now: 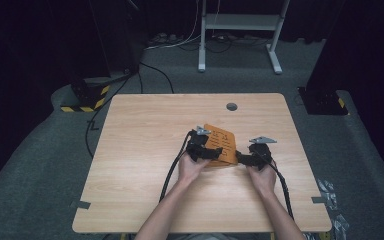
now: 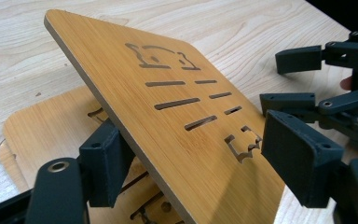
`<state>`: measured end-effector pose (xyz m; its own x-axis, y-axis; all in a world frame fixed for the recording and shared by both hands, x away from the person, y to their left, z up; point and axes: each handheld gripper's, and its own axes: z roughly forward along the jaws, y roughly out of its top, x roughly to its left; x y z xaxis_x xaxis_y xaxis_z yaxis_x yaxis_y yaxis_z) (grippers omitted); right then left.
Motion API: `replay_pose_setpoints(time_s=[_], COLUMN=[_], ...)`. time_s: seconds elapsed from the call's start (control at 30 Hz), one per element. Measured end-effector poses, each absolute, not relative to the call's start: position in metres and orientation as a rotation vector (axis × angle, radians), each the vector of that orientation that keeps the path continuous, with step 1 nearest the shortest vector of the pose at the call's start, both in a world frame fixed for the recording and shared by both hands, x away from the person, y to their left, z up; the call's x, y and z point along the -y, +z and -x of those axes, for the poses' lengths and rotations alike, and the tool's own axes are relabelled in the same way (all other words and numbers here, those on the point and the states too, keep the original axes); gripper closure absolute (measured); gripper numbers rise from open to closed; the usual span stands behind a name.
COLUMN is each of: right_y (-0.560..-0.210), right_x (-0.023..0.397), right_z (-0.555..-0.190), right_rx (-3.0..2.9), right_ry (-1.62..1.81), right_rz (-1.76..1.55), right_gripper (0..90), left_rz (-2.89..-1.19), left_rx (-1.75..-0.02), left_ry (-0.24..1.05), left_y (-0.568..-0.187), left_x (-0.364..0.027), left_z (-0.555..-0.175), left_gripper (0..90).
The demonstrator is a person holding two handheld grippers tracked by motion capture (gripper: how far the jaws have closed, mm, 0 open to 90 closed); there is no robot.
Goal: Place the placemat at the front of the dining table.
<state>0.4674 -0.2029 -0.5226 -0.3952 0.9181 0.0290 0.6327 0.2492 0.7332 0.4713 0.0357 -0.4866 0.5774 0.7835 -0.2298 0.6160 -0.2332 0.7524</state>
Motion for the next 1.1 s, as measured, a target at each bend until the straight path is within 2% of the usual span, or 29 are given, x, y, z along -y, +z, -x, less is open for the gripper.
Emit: replay_pose_setpoints(time_s=[0.33, 0.63, 0.9, 1.1], right_y=[-0.523, -0.523, -0.523, -0.522], right_x=[0.196, 0.198, 0.206, 0.221], right_z=[-0.465, -0.465, -0.463, -0.461], right_rx=[-2.12, -2.13, -2.121, -2.114], right_ry=[0.88, 0.89, 0.879, 0.878], right_rz=[-1.359, -1.389, -1.378, -1.396], right_gripper=[25.6, 25.4, 25.3, 25.3], left_rz=[-1.984, -2.013, -2.018, -1.999], left_rx=[-1.07, -1.05, -1.065, -1.058], left_ry=[0.242, 0.24, 0.24, 0.19], left_y=[-0.483, -0.481, -0.483, -0.481], left_x=[-0.021, -0.013, -0.006, -0.003], left_z=[-0.47, -0.469, -0.469, -0.469], left_gripper=[31.8, 44.9, 47.6, 55.8])
